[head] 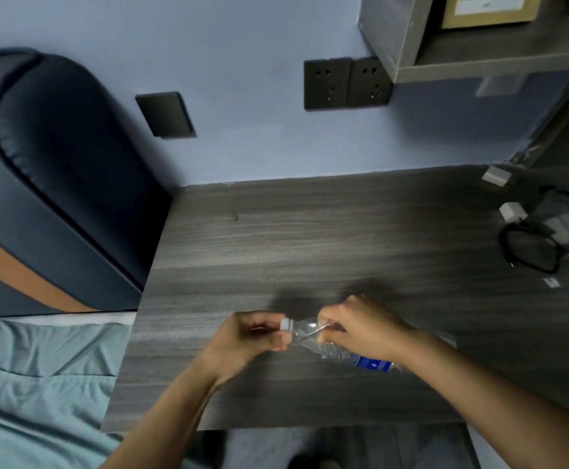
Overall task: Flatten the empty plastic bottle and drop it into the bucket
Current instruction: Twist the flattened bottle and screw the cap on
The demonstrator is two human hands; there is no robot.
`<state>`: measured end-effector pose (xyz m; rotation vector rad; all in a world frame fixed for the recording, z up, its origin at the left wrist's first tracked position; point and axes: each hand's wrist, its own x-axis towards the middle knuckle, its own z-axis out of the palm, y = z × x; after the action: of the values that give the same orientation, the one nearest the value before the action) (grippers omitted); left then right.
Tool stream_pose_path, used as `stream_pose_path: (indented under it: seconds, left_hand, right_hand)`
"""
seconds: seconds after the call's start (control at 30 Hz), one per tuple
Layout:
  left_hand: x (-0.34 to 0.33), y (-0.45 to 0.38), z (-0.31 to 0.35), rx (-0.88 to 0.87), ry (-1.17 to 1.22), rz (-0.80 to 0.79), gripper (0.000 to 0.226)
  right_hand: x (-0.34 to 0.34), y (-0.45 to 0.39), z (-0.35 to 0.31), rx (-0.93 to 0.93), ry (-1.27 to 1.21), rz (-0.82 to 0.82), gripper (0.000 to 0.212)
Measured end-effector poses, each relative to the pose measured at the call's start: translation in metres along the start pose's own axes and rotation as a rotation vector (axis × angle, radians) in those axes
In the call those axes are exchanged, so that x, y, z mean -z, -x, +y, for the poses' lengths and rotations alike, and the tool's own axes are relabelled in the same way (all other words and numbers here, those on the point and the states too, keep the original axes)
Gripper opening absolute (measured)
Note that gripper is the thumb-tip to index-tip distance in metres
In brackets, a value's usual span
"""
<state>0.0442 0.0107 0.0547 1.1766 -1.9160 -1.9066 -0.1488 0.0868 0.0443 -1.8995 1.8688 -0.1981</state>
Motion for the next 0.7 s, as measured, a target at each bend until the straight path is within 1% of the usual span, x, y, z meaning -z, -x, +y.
stream_pose_path:
  seconds: [0.2,0.33,0.43,0.5,0.57,0.63,0.7]
  left_hand:
    - [-0.001,0.008,0.003,-0.123,-0.119,-0.005,0.035]
    - [0.000,0.012,0.004,-0.214,-0.190,-0.029,0.045]
    - [0.001,0.011,0.003,-0.138,-0.109,0.020,0.040]
    - [0.001,0.010,0.004,-0.053,-0.029,0.042,0.031]
    - [0.002,0.008,0.006,0.040,0.041,0.019,0.025]
    - [0.002,0.008,0.008,0.077,0.009,-0.016,0.023]
    - [0.002,0.008,0.006,0.031,-0.062,0.003,0.022]
  right_hand:
    - [0.002,0.002,0.002,-0.045,-0.218,-0.128,0.018]
    - [0.003,0.005,0.000,-0.074,-0.317,-0.147,0.013]
    - [0.002,0.007,-0.003,-0.078,-0.269,-0.105,0.011]
    - [0.001,0.007,-0.007,-0.058,-0.179,-0.051,0.014]
    - [-0.002,0.008,-0.009,-0.027,-0.075,-0.004,0.018]
    - [-0.003,0.008,-0.011,0.002,-0.021,0.023,0.020]
    - [-0.002,0.008,-0.011,0.013,0.005,0.041,0.021]
